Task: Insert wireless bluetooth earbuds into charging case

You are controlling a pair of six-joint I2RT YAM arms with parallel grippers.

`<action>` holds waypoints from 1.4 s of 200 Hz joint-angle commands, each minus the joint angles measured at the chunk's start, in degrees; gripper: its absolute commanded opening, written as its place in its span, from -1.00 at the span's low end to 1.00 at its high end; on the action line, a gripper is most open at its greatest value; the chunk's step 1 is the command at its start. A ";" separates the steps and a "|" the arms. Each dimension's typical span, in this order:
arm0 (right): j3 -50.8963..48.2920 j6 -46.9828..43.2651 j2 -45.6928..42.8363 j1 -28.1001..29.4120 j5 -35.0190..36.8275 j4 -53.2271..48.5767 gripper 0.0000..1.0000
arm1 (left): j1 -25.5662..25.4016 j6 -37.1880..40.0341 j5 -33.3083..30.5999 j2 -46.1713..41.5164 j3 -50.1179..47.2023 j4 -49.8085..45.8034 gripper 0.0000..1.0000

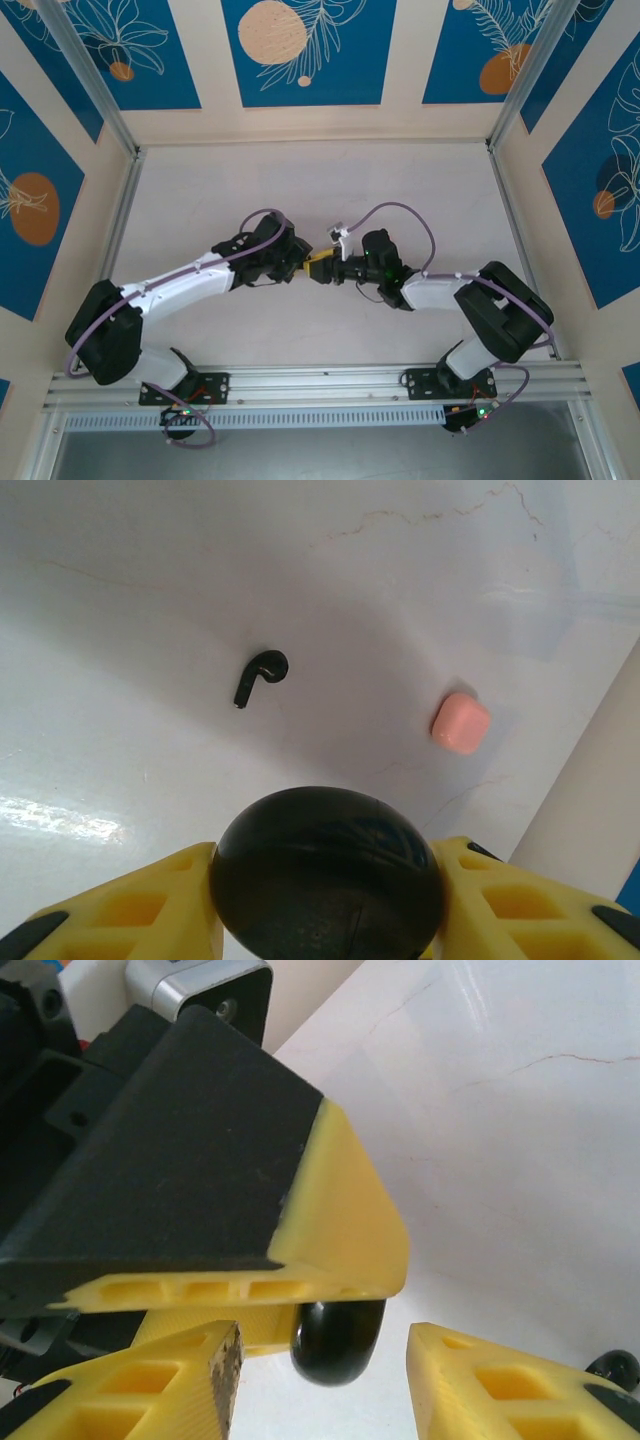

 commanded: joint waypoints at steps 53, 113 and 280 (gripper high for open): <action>3.11 -0.17 3.15 1.01 -0.24 2.34 -0.44 | -1.07 -3.39 0.30 -2.28 -1.31 1.81 -0.06; 2.92 -1.98 1.38 1.01 0.03 -0.18 -0.69 | -1.08 -2.96 -1.31 -3.67 -2.33 2.49 0.21; 5.00 -26.70 -22.99 -15.14 -20.10 -37.24 -0.70 | 0.60 59.02 -6.34 -14.19 -12.11 16.52 0.51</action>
